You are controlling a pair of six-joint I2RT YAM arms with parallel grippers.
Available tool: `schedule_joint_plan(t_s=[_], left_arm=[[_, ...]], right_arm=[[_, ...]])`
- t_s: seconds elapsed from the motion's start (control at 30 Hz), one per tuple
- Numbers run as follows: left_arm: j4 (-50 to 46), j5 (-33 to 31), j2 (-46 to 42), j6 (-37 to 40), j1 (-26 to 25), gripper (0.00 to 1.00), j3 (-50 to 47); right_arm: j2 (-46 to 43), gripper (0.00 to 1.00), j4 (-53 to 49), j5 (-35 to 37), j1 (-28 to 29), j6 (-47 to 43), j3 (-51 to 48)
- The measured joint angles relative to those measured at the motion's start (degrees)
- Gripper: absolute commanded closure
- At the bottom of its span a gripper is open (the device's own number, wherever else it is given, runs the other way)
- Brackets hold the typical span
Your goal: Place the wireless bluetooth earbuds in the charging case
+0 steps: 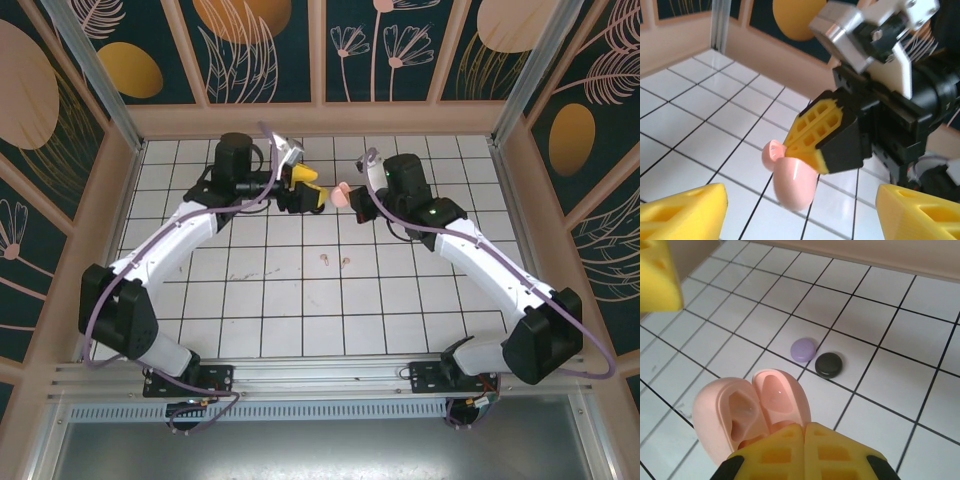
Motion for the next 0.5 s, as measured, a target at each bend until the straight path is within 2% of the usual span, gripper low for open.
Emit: schedule_joint_plan(t_s=[0.2,0.33,0.5], left_arm=[[-17.68,1.11,6.36,10.34,0.00,0.25,7.98],[-24.92,1.68,8.48,14.29,0.00,0.30,9.20],[-29.83,3.48,10.01,17.07,0.00,0.31,9.29]], right_arm=[[0.00,1.00,-1.55,-0.31,0.00,-5.25,-0.85],[0.00,1.00,-1.97,-0.90,0.00,-7.13,-1.42],[0.00,1.00,-2.01,-2.23,0.13,-8.61,-2.86]])
